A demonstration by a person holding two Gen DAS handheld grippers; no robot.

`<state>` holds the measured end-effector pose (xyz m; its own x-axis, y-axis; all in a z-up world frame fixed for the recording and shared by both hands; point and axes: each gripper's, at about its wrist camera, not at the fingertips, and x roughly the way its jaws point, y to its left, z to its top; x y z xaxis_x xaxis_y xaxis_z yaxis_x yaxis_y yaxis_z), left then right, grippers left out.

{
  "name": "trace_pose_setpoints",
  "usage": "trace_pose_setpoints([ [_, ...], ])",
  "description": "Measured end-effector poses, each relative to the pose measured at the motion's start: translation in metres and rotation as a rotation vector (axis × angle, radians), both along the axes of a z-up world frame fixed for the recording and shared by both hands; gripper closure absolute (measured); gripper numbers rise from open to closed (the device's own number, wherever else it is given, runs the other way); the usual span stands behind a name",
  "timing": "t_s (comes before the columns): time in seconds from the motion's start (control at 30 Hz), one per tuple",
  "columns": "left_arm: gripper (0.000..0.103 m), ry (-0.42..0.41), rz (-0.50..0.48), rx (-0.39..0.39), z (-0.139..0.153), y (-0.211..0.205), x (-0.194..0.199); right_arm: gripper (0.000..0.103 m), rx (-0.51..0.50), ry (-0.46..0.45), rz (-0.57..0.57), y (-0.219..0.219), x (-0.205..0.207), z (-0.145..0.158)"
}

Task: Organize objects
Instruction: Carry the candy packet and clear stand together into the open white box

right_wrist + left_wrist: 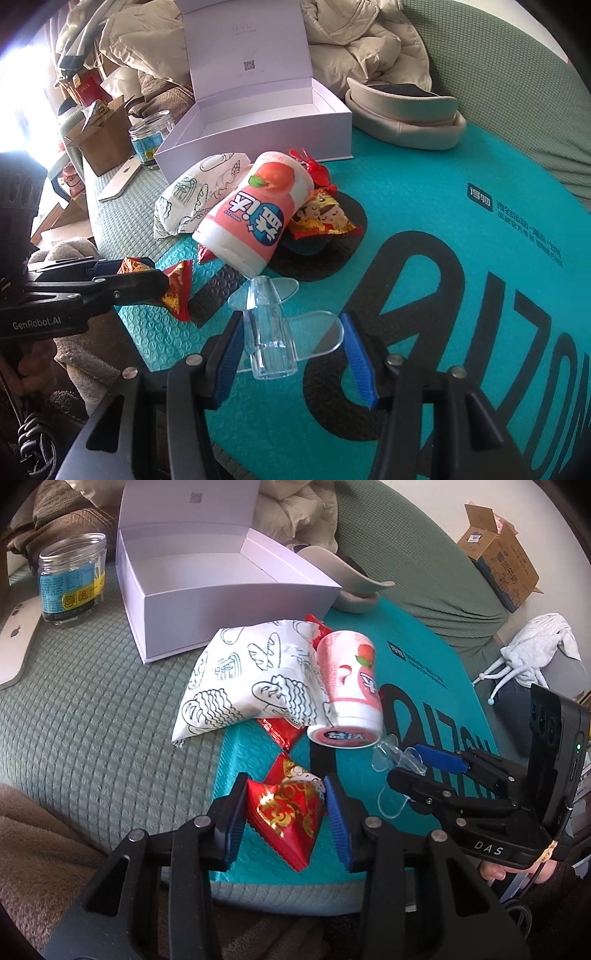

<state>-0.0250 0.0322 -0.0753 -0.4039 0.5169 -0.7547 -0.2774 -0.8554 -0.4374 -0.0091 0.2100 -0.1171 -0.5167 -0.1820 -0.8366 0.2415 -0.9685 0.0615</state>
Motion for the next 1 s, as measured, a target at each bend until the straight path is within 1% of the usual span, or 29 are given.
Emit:
trace_pose_setpoints([
  [0.23,0.065,0.023,0.000,0.000,0.014,0.004,0.011,0.049,-0.007,0.042,-0.001,0.000,0.007,0.017],
  [0.53,0.065,0.084,0.024,-0.016,0.049,-0.002,0.025,0.049,-0.027,0.112,0.028,-0.005,0.011,0.049],
  [0.8,0.065,0.143,0.078,-0.070,0.078,-0.014,0.025,0.049,-0.051,0.157,0.088,-0.017,0.007,0.071],
  [1.0,0.065,0.177,0.116,-0.113,0.096,-0.022,0.023,0.049,-0.061,0.178,0.134,-0.027,-0.004,0.083],
])
